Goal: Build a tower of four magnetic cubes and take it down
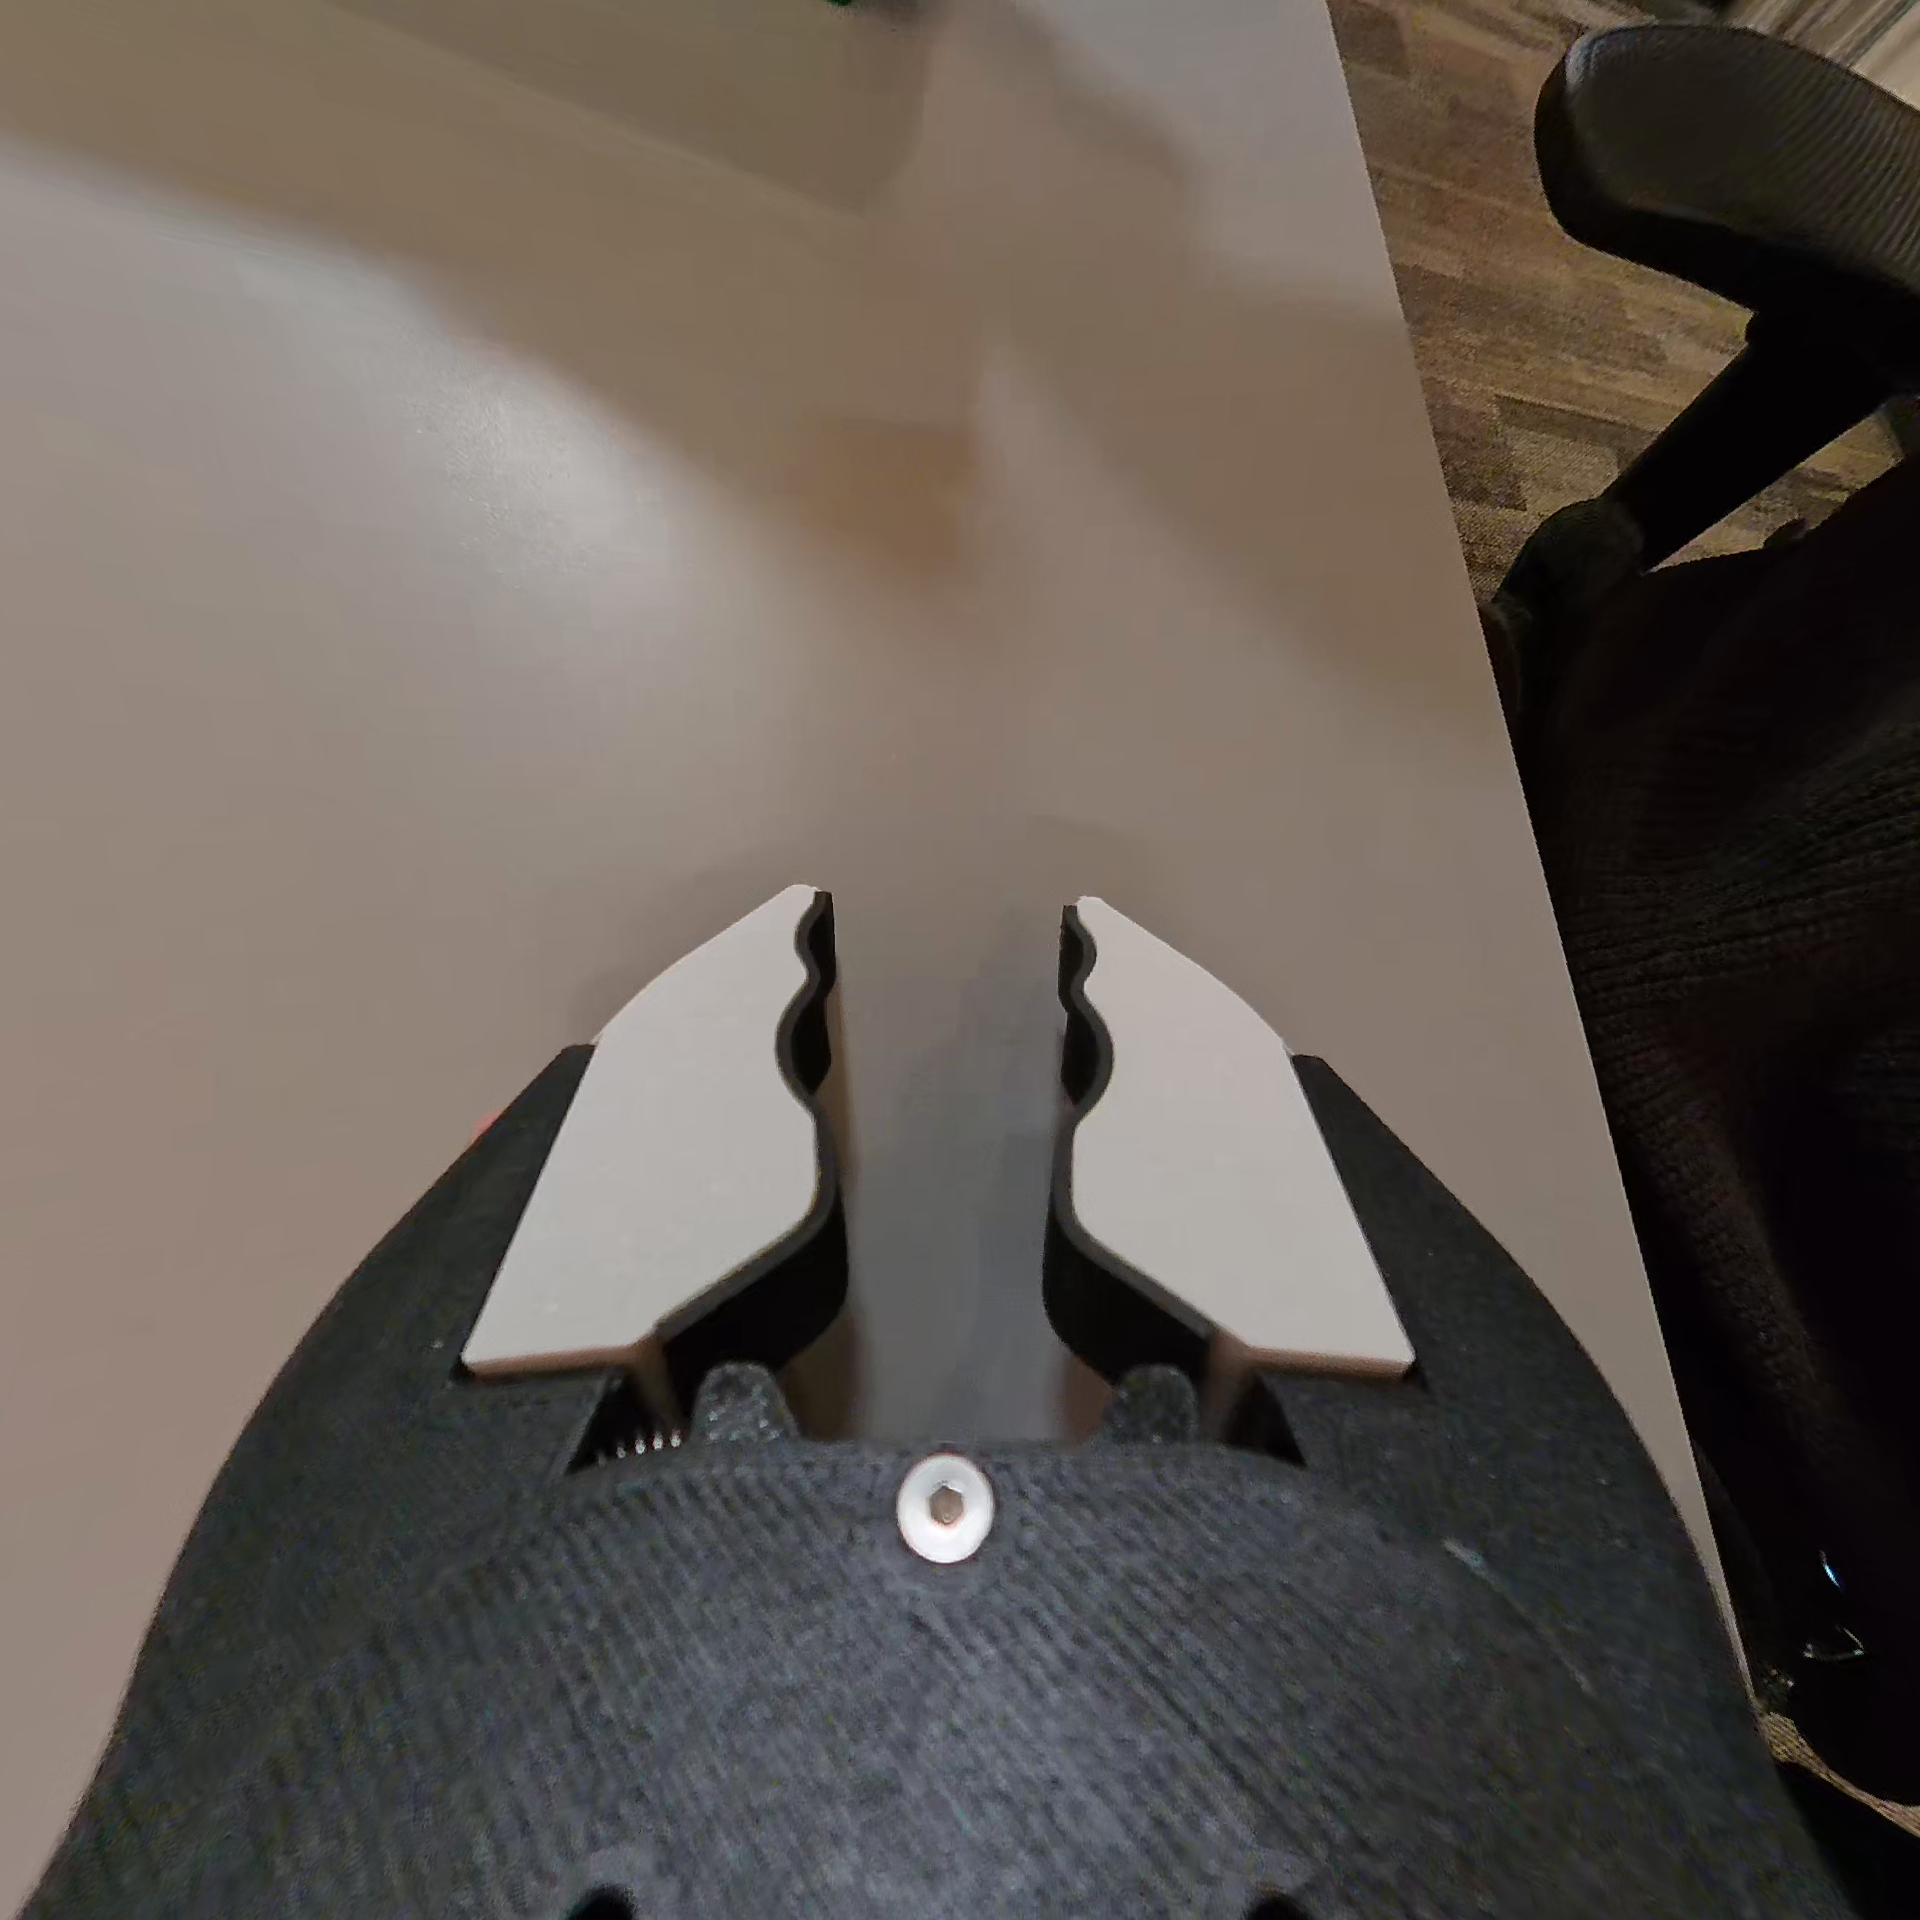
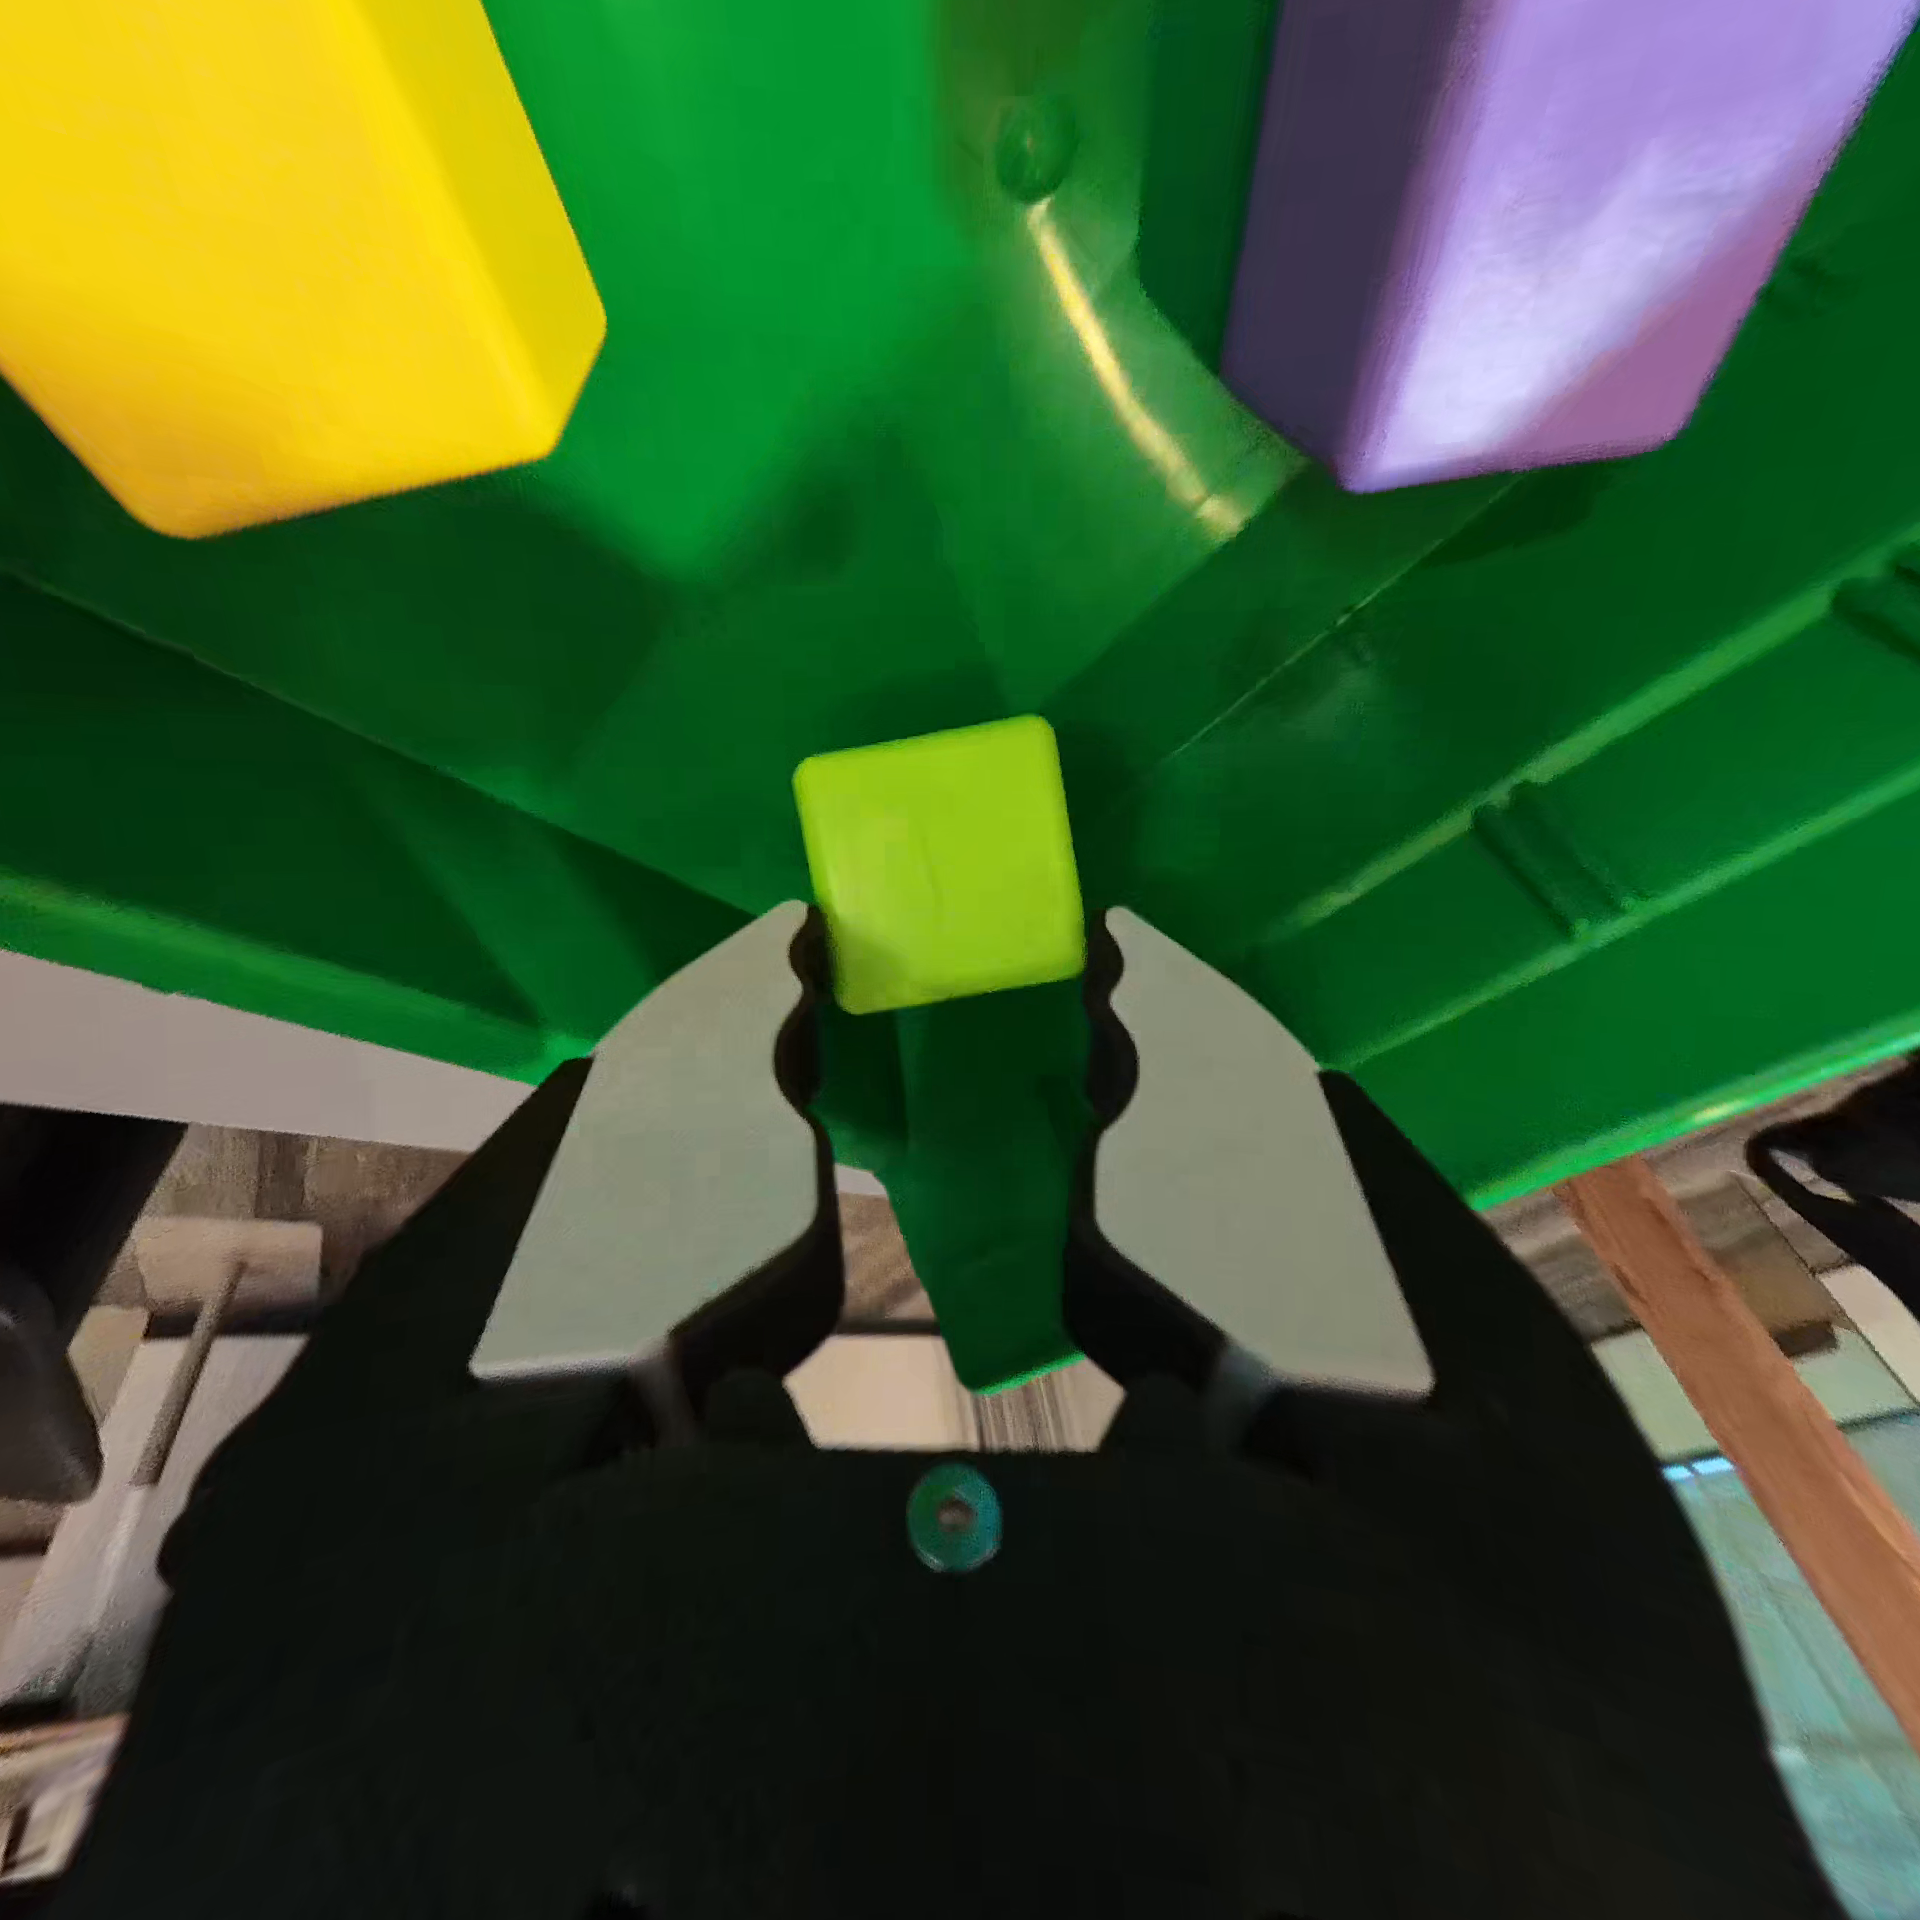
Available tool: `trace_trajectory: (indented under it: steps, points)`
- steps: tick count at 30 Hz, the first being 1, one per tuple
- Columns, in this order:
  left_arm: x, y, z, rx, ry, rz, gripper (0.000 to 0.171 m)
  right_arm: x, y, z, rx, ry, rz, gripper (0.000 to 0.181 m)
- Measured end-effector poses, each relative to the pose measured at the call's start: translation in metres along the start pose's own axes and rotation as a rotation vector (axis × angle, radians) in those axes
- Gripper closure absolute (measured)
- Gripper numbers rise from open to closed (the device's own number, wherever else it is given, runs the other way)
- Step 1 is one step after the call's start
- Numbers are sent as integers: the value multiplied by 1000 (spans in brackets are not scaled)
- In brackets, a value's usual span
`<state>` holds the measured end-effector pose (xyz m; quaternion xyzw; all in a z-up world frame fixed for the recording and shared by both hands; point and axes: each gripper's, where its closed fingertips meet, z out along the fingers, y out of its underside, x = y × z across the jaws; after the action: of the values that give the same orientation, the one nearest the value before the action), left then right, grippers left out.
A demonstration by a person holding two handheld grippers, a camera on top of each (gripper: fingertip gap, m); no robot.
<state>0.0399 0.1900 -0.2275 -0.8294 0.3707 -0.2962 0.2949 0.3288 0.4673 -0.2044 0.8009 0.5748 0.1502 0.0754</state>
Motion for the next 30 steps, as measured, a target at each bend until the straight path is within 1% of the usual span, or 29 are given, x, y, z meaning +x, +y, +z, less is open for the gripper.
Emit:
trace_trajectory:
  steps: [2, 3, 4, 6, 9, 13, 15, 17, 18, 20, 21, 24, 26, 30]
  points:
    - [0, 0, 0, 2, 5, -3, 130, 2, 0, 0, -27, 13, -20, 132]
    - [0, 0, 0, 3, 8, -5, 130, 4, -1, -2, -20, 23, -26, 128]
    - [0, -1, 0, 5, 11, -8, 130, 5, -2, -6, -6, 31, -29, 123]
    - [0, -1, -1, 11, 20, -18, 130, 3, -5, -16, 49, 26, -22, 120]
    - [0, -2, -2, 17, 32, -29, 130, -3, -9, -39, 166, 25, -7, 116]
    - [0, -1, -1, 15, 26, -25, 130, -12, -11, -82, 348, 98, -6, 116]
    - [0, -1, -1, 9, 16, -16, 131, -20, -13, -108, 462, 141, -13, 118]
    - [-1, 0, 0, 3, 0, -6, 131, -34, -20, -137, 611, 165, -24, 119]
    - [-2, -1, 1, 0, -19, -2, 130, -45, -26, -153, 707, 166, -41, 119]
    - [-11, -1, 1, -10, -95, 16, 119, -77, -38, -184, 919, 144, -90, 121]
    - [-16, -2, 1, -10, -135, 29, 118, -95, -44, -199, 1025, 124, -107, 123]
    - [-29, -13, -6, 30, -261, 35, 112, -157, -60, -229, 1301, 23, -156, 125]
    - [-39, -23, -17, 71, -356, 6, 109, -197, -74, -233, 1406, -50, -189, 125]
    - [-46, -39, -49, 227, -514, -92, 103, -254, -116, -224, 1501, -124, -196, 125]
